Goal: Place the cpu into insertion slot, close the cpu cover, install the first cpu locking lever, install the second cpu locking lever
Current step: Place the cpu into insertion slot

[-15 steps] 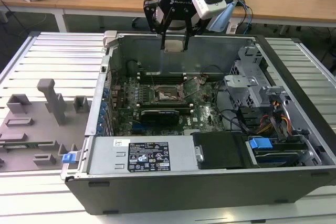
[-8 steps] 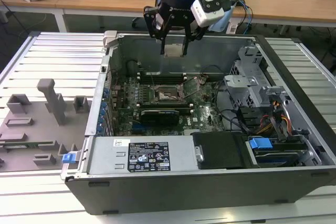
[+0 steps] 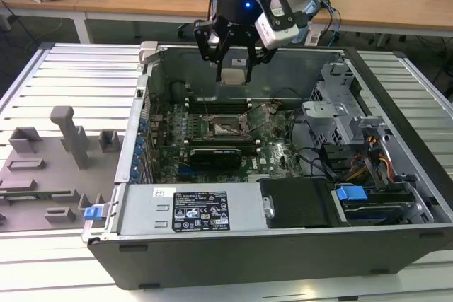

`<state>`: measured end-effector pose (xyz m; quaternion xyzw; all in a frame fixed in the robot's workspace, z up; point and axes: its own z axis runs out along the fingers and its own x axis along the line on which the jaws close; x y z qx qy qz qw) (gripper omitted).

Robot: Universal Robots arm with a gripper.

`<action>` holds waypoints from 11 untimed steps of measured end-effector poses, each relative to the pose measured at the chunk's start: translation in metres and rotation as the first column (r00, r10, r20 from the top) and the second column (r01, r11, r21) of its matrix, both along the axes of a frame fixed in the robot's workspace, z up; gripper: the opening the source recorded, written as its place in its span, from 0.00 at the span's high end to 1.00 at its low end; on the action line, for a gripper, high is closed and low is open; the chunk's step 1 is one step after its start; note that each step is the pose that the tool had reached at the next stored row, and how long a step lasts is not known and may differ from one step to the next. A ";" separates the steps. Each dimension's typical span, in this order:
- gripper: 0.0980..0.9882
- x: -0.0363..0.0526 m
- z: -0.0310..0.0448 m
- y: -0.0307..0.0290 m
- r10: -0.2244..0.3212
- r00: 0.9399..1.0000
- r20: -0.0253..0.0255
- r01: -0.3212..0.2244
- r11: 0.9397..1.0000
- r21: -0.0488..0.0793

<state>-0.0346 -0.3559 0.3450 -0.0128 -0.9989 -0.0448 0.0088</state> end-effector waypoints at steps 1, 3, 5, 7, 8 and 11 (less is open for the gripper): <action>0.50 0.0000 -0.0016 0.0000 0.000 1.000 0.000 0.000 1.000 0.000; 0.50 0.0000 -0.0043 0.0000 0.000 1.000 0.000 0.000 1.000 0.000; 0.50 0.0000 -0.0080 0.0000 0.000 1.000 0.000 0.000 1.000 0.000; 0.50 0.0000 -0.0104 0.0000 0.000 1.000 0.000 0.000 1.000 0.000; 0.50 0.0000 -0.0121 0.0000 0.000 1.000 0.000 0.000 1.000 0.000; 0.50 0.0000 -0.0159 0.0000 0.000 1.000 0.000 0.000 1.000 0.000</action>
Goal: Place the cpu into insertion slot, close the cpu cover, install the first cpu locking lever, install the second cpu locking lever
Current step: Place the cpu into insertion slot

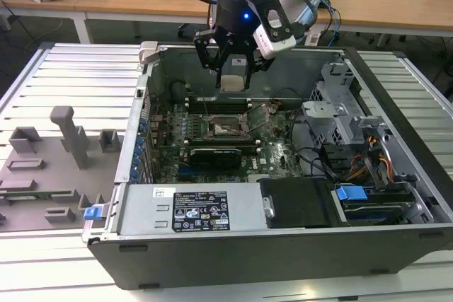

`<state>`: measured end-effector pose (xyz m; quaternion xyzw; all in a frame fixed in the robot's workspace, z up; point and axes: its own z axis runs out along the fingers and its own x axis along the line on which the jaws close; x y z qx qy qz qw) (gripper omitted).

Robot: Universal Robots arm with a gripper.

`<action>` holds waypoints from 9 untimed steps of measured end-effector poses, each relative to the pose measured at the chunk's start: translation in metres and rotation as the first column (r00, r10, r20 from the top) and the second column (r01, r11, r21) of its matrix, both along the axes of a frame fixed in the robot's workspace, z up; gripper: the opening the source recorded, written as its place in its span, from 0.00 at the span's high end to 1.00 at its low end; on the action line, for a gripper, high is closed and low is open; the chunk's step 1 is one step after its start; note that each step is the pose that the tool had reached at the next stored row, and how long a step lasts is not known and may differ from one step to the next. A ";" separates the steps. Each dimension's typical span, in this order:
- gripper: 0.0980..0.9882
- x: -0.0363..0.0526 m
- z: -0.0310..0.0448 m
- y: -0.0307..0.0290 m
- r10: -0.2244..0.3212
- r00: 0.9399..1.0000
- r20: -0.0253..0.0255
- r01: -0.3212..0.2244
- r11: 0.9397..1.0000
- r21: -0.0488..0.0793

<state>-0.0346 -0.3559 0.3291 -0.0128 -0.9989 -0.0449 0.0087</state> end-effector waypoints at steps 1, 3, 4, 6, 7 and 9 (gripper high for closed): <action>0.50 0.0000 -0.0028 0.0000 0.000 1.000 0.000 0.000 1.000 0.000; 0.50 0.0000 -0.0074 0.0000 0.000 1.000 0.000 0.000 1.000 0.000; 0.50 0.0000 -0.0102 0.0000 0.000 1.000 0.000 0.000 1.000 0.000; 0.50 0.0000 -0.0135 0.0000 -0.003 1.000 0.000 0.003 1.000 0.000; 0.50 0.0000 -0.0146 0.0000 -0.010 1.000 0.000 0.010 1.000 0.000; 0.50 0.0000 -0.0156 0.0000 -0.040 0.999 0.000 0.040 0.999 -0.001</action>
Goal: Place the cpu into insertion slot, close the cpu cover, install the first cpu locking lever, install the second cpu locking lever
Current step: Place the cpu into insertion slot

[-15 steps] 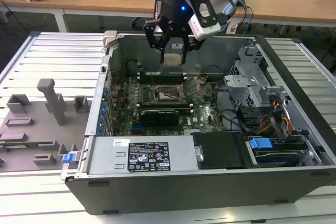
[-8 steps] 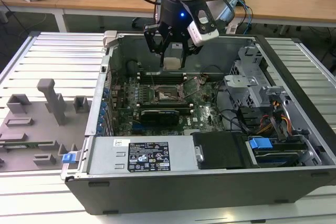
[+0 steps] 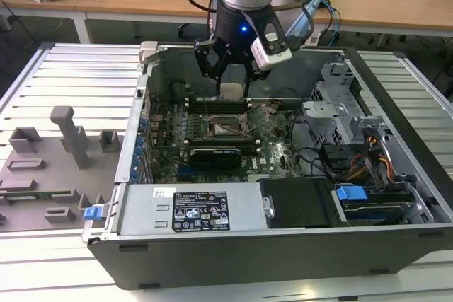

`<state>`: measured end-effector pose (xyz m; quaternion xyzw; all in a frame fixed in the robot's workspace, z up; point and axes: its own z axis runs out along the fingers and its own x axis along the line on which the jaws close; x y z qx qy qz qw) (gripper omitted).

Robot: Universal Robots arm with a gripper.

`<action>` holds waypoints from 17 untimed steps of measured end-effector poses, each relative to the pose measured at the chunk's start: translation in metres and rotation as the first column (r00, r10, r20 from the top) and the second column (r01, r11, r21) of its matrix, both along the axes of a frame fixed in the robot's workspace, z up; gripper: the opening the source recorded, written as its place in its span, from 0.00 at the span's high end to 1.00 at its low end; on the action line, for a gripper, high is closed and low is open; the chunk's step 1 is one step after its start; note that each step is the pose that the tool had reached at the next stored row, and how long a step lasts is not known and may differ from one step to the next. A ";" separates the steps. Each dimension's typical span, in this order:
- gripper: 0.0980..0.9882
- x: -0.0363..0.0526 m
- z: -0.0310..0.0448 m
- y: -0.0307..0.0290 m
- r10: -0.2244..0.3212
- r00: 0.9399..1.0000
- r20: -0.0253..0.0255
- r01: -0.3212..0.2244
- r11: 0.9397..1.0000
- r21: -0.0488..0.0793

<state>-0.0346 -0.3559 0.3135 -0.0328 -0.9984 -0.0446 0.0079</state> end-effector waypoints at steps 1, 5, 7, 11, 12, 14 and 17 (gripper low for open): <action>0.50 0.0000 -0.0003 0.0000 -0.014 1.000 0.000 0.014 1.000 0.000; 0.50 0.0000 -0.0016 0.0000 -0.098 0.995 0.000 0.098 0.995 0.000; 0.50 0.0000 -0.0022 0.0000 -0.161 0.987 0.000 0.161 0.987 0.000; 0.50 0.0000 -0.0027 0.0000 -0.245 0.969 0.000 0.245 0.969 0.000; 0.50 0.0000 -0.0028 0.0000 -0.261 0.965 0.000 0.261 0.965 0.000; 0.50 0.0000 -0.0030 0.0000 -0.295 0.956 0.000 0.295 0.956 0.000; 0.50 0.0000 -0.0035 0.0000 -0.388 0.922 0.000 0.388 0.922 0.000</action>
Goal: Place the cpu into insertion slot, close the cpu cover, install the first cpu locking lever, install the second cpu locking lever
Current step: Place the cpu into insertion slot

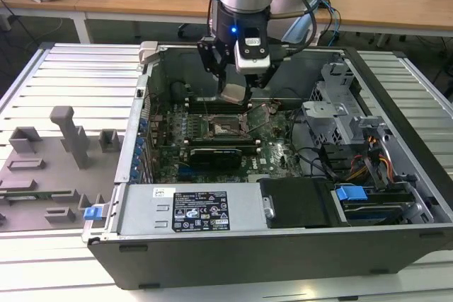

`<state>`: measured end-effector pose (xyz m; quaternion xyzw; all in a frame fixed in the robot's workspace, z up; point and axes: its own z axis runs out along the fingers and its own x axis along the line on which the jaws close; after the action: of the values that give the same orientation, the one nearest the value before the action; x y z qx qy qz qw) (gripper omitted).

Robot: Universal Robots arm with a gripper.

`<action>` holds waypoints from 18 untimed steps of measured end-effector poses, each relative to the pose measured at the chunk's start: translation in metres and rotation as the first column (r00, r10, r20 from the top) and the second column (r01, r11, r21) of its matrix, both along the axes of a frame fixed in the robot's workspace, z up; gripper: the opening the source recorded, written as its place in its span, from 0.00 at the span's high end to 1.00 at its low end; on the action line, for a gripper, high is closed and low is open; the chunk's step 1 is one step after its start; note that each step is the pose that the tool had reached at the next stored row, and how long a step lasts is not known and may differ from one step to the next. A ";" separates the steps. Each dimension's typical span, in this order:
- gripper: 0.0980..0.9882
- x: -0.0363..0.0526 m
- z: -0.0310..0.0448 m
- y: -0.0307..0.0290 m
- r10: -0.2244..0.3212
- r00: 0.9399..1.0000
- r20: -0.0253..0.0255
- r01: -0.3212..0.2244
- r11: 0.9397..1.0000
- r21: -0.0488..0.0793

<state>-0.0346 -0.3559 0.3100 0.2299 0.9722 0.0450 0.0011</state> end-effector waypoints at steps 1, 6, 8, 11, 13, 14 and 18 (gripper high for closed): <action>0.50 0.0000 0.0000 0.0000 -0.019 1.000 0.000 0.019 1.000 0.000; 0.50 0.0000 -0.0004 0.0000 -0.097 0.995 0.000 0.097 0.995 0.000; 0.50 0.0000 -0.0004 0.0000 -0.128 0.992 0.000 0.128 0.992 0.000; 0.50 0.0000 -0.0006 0.0000 -0.181 0.984 0.000 0.181 0.984 0.000; 0.50 0.0000 -0.0007 0.0000 -0.207 0.978 0.000 0.207 0.978 0.000; 0.50 0.0000 -0.0009 0.0000 -0.233 0.973 0.000 0.233 0.973 0.000; 0.50 0.0000 -0.0015 0.0000 -0.299 0.954 0.000 0.299 0.954 -0.001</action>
<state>-0.0346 -0.3559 0.3085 0.3742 0.9263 0.0439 0.0081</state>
